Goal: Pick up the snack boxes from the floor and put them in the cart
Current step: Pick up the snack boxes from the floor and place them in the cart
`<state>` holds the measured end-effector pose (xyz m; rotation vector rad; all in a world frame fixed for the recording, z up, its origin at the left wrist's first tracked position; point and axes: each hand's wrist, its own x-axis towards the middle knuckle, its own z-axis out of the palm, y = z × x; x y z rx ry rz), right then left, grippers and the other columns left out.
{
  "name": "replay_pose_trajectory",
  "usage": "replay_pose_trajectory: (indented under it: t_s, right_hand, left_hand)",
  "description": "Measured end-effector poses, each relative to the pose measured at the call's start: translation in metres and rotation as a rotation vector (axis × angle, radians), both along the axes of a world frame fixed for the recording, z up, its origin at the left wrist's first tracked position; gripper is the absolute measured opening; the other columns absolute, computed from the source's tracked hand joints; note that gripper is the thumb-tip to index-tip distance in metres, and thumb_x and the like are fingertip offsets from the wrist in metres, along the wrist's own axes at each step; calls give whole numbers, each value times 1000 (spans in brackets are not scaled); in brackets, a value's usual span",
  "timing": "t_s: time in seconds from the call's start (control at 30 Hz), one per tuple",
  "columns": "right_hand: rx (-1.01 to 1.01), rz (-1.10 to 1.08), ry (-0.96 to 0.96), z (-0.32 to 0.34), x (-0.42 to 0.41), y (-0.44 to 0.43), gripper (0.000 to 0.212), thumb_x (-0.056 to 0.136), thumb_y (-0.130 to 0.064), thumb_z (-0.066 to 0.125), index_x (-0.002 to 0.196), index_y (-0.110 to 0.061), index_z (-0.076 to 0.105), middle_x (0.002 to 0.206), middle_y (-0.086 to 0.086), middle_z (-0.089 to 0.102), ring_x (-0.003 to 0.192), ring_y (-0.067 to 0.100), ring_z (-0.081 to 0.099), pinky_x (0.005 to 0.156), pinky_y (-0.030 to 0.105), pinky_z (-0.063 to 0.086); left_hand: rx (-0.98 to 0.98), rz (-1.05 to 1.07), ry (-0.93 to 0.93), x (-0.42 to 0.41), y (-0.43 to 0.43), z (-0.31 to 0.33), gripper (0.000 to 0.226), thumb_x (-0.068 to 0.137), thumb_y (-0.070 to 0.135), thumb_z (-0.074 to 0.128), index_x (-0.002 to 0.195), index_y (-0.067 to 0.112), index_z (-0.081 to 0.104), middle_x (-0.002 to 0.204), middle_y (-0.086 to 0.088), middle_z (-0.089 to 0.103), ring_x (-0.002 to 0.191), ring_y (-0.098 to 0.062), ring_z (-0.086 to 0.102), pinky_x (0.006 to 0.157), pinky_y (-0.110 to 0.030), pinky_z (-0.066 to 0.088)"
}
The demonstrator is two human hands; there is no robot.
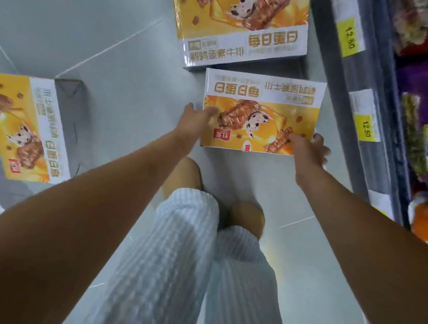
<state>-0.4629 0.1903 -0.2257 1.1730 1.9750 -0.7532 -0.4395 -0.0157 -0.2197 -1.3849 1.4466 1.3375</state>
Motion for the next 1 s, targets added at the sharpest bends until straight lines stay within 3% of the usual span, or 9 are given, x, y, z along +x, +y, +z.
replay_pose_trajectory:
  t_s: [0.1, 0.17, 0.3, 0.4, 0.5, 0.57, 0.67, 0.8, 1.0]
  right_hand:
    - [-88, -64, 2, -4, 1, -5, 71, 72, -37, 66, 137, -20, 40, 137, 10, 45, 124, 33, 44, 103, 44, 39]
    - [-114, -128, 20, -6, 2, -3, 73, 63, -40, 65, 129, -21, 40, 133, 9, 49, 119, 31, 50, 97, 45, 42]
    - [-167, -146, 63, 7, 9, 2, 39, 88, -31, 63, 118, -16, 43, 119, 5, 51, 92, 15, 54, 67, 26, 38]
    - [-166, -99, 85, 35, 18, 5, 25, 91, -28, 60, 105, -16, 44, 107, 5, 54, 76, 10, 50, 57, 24, 34]
    - [-184, -114, 48, 73, 26, -1, 25, 91, -35, 60, 103, -19, 45, 103, 7, 56, 78, 19, 53, 66, 28, 44]
    - [-220, -126, 16, 102, 31, -5, 26, 92, -40, 57, 105, -22, 45, 101, 5, 57, 80, 20, 55, 84, 45, 49]
    - [-291, -140, 1, 142, 31, -11, 28, 93, -45, 55, 113, -28, 45, 107, 1, 55, 100, 27, 53, 97, 57, 39]
    - [-387, -94, 37, 205, 29, -28, 57, 90, -51, 57, 141, -33, 38, 119, -6, 48, 111, 24, 46, 102, 60, 34]
    - [-487, 69, 112, 303, 33, -59, 47, 88, -48, 62, 126, -26, 47, 114, -5, 58, 95, 12, 56, 88, 43, 46]
  left_hand:
    - [46, 9, 21, 6, 8, -9, 37, 93, 28, 55, 126, 11, 52, 120, -4, 63, 81, -12, 60, 62, -23, 42]
    - [26, 8, 46, 7, 13, -10, 31, 90, 26, 57, 119, 13, 57, 108, -2, 66, 83, -14, 63, 63, -22, 45]
    - [-36, -11, 32, 9, 7, 4, 50, 87, 44, 59, 125, 16, 45, 120, -3, 61, 106, -21, 60, 94, -35, 47]
    - [-12, 25, 52, 17, 0, 31, 40, 92, 42, 53, 118, 16, 37, 108, 2, 56, 86, -11, 57, 68, -24, 43]
    - [-15, 83, 35, 30, -8, 69, 38, 92, 44, 53, 113, 18, 35, 94, 5, 54, 75, -5, 52, 60, -23, 39]
    - [-6, 148, 17, 45, -12, 99, 38, 92, 43, 53, 113, 19, 35, 90, 5, 53, 77, -7, 53, 65, -26, 43]
    - [-4, 263, 15, 68, -16, 150, 35, 93, 41, 53, 112, 18, 35, 91, 3, 54, 75, -10, 53, 62, -28, 43]
    - [30, 444, 1, 106, -21, 215, 34, 92, 43, 53, 111, 21, 35, 102, -3, 56, 84, -16, 56, 72, -34, 49]
    - [93, 721, 88, 161, -19, 308, 56, 88, 46, 55, 134, 16, 41, 108, -8, 64, 87, -19, 59, 65, -32, 44]
